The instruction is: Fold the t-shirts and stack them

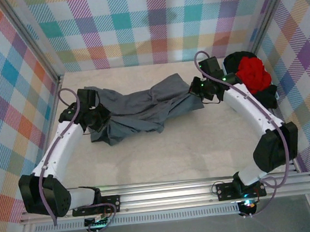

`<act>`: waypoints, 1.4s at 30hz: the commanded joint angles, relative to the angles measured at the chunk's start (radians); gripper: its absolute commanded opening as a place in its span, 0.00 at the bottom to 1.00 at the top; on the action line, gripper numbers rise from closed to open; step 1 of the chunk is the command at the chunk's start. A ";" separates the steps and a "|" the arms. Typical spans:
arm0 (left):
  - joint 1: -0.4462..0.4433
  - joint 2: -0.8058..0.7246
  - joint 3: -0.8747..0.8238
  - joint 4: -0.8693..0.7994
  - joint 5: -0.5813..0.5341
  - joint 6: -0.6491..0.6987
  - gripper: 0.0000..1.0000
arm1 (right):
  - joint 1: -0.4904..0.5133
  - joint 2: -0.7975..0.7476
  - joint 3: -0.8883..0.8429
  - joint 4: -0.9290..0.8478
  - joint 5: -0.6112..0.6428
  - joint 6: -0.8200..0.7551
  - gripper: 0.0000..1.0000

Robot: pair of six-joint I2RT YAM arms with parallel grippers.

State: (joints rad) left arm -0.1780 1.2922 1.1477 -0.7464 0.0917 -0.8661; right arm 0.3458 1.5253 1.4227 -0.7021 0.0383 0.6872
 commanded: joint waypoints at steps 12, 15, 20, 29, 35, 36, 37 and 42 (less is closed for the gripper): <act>0.064 -0.097 0.166 -0.101 -0.043 0.100 0.00 | -0.042 -0.191 0.035 -0.157 0.101 -0.080 0.00; 0.066 -0.114 0.174 -0.117 -0.072 0.108 0.00 | -0.048 -0.197 0.054 -0.186 0.110 -0.089 0.00; 0.070 -0.063 0.142 -0.053 -0.056 0.117 0.00 | -0.078 -0.137 0.056 -0.154 0.089 -0.108 0.00; 0.076 0.384 0.326 0.104 -0.016 0.223 0.00 | -0.175 0.196 0.089 -0.017 -0.007 -0.130 0.00; 0.074 0.448 0.344 0.102 -0.019 0.242 0.29 | -0.182 0.275 0.085 -0.035 -0.030 -0.134 0.19; 0.067 0.408 0.303 0.105 -0.014 0.232 0.42 | -0.182 0.247 0.064 -0.033 -0.014 -0.139 0.26; 0.058 0.372 0.264 0.100 -0.017 0.225 0.47 | -0.182 0.220 0.044 -0.033 0.003 -0.144 0.31; -0.019 0.150 -0.050 0.087 0.074 0.101 0.50 | -0.174 0.036 -0.112 -0.028 -0.009 -0.126 0.43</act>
State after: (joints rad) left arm -0.1535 1.5463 1.2255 -0.6312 0.0891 -0.6952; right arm 0.1638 1.6772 1.3727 -0.7223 0.0441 0.5594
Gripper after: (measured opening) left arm 0.509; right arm 0.426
